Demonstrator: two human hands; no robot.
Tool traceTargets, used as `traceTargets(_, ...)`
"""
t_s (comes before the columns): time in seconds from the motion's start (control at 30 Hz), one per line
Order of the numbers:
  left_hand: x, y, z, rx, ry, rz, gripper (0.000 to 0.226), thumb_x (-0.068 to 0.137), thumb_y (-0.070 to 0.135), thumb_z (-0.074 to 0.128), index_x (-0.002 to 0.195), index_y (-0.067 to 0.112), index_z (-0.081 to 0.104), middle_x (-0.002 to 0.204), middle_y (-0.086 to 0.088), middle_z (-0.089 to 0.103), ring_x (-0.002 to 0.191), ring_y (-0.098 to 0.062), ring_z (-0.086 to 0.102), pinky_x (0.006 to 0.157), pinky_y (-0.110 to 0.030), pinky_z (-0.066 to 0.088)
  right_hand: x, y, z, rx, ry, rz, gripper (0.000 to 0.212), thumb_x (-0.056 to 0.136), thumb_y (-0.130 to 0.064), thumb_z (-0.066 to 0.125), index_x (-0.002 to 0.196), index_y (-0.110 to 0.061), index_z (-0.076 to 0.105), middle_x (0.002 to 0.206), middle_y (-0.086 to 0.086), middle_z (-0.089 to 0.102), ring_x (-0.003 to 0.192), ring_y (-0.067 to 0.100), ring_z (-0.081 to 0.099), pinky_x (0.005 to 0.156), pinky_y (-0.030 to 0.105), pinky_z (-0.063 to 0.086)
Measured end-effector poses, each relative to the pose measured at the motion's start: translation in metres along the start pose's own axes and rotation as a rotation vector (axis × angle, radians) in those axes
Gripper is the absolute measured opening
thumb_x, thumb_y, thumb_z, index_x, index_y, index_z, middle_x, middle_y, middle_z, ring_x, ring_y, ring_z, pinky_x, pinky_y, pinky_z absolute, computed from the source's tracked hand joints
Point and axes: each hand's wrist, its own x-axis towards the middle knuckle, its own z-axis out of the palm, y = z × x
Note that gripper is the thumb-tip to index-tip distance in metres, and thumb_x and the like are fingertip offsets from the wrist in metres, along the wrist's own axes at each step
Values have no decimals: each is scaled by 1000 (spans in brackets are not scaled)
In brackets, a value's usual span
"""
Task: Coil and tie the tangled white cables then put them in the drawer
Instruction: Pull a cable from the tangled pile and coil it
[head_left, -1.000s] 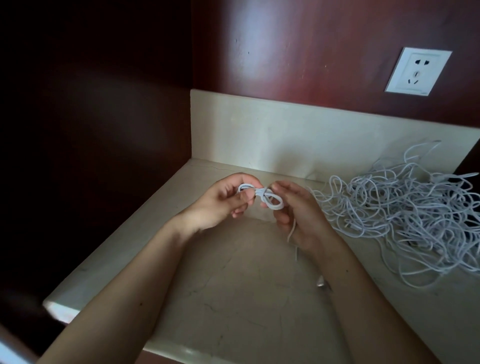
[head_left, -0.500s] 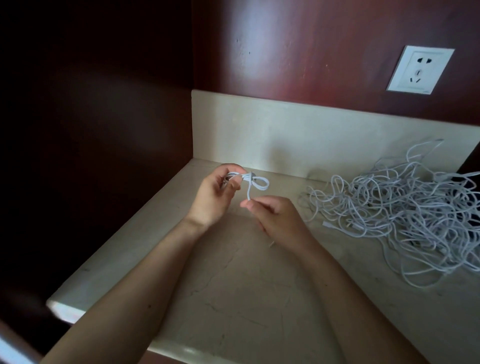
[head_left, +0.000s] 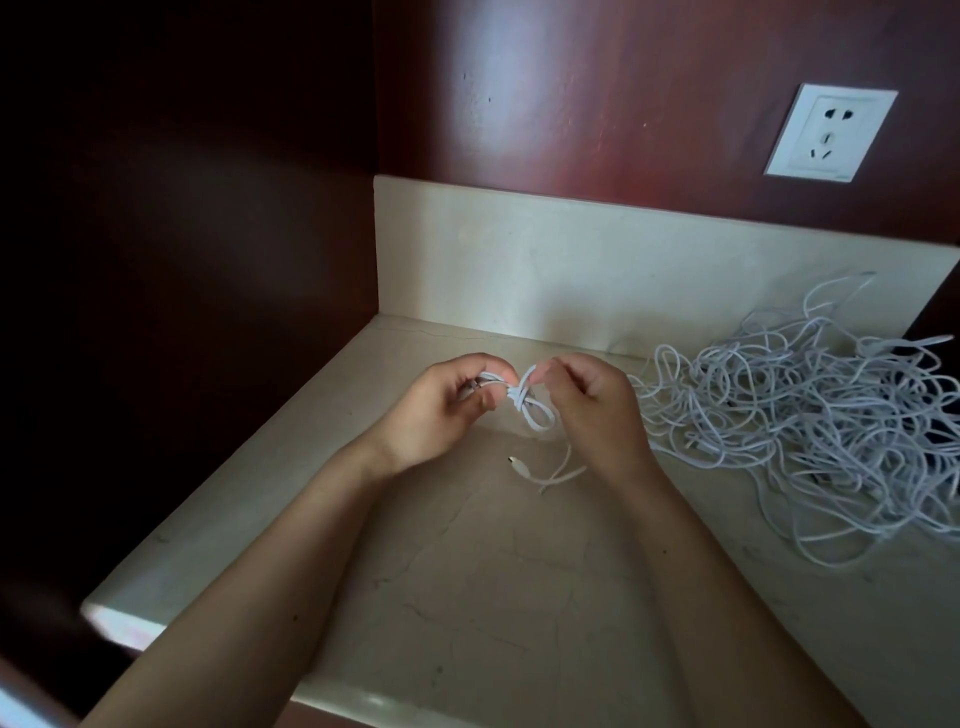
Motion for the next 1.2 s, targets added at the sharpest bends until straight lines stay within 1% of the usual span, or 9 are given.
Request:
traceTargets(0.17,1,3,0,-254,-66,-30,13,93,18,52,102,16,62,70,14,58,54,-2,40,52,-14,34,6,9,-7,149,47,120,10,87,-16,71,78,-13,71,63,0,62,51,2,49,51,17,38)
traceTargets(0.3,3,2,4,-410,16,-59,14,91,16,52,101,11,60,68,8,57,49,-7,33,47,-18,27,1,6,0,251,-47,270,9,93,-10,61,90,-6,69,61,7,58,38,5,38,40,18,29)
traceTargets(0.4,3,-1,4,-436,85,-62,13,91,14,52,101,8,58,69,0,54,49,-8,32,47,-22,27,-4,2,5,196,-149,254,19,98,-12,51,89,-11,68,60,7,56,33,6,34,36,17,27)
traceTargets(0.47,3,-3,4,-442,125,-59,10,95,8,51,101,10,58,68,7,57,49,-8,34,47,-22,28,-7,1,9,134,-208,223,23,99,-15,49,87,-18,68,58,6,58,32,6,36,37,16,30)
traceTargets(0.57,3,-2,4,-338,222,-73,13,99,3,50,100,12,60,69,8,56,51,-2,42,50,-15,34,-11,0,15,-19,-323,115,26,100,-20,49,87,-13,70,52,-2,59,35,4,42,45,18,35)
traceTargets(0.7,1,-5,2,-21,298,-38,13,97,2,54,101,12,62,83,6,59,69,4,50,69,-11,40,-18,-5,17,-198,-437,-59,33,98,-24,53,72,-6,62,47,-3,54,44,4,48,56,28,39)
traceTargets(0.8,0,-11,-2,129,295,-58,15,96,7,57,101,21,62,89,13,63,74,5,54,71,-14,41,-16,-12,15,-90,-377,-71,29,92,-23,60,66,-9,61,50,7,46,48,11,42,55,34,36)
traceTargets(0.97,-1,-13,0,203,164,-14,14,96,12,57,100,23,65,92,11,66,82,-4,59,77,-23,45,-10,-18,3,40,-214,-31,24,80,-30,51,74,-18,71,49,-10,43,47,5,38,54,28,29)
traceTargets(1.2,-2,1,12,-63,-70,-3,19,98,6,52,102,22,61,83,11,58,76,-2,50,73,-15,41,5,0,-17,-43,-62,-26,28,97,-11,45,76,-18,63,52,-28,52,54,-5,48,60,24,33)
